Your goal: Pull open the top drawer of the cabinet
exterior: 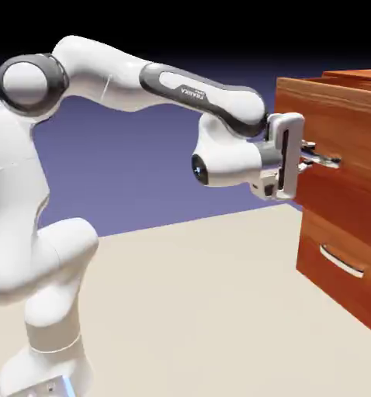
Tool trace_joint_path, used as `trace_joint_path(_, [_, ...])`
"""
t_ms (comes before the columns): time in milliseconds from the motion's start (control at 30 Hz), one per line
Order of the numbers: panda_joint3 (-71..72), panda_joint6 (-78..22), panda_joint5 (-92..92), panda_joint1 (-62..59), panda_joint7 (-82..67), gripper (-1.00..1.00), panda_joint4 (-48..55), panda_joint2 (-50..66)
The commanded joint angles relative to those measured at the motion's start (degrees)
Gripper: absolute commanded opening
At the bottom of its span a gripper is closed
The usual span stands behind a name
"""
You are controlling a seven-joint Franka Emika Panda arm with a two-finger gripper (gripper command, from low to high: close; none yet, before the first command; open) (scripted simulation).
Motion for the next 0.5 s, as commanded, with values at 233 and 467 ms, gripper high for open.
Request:
trace_joint_path(233, [-14.3, 1.0, 0.8, 15.2, -4.0, -1.00, -5.0, 2.0])
trace_joint_path(467, [-19.5, 1.5, -3.1, 20.8, 2.1, 1.00, -14.7, 13.0])
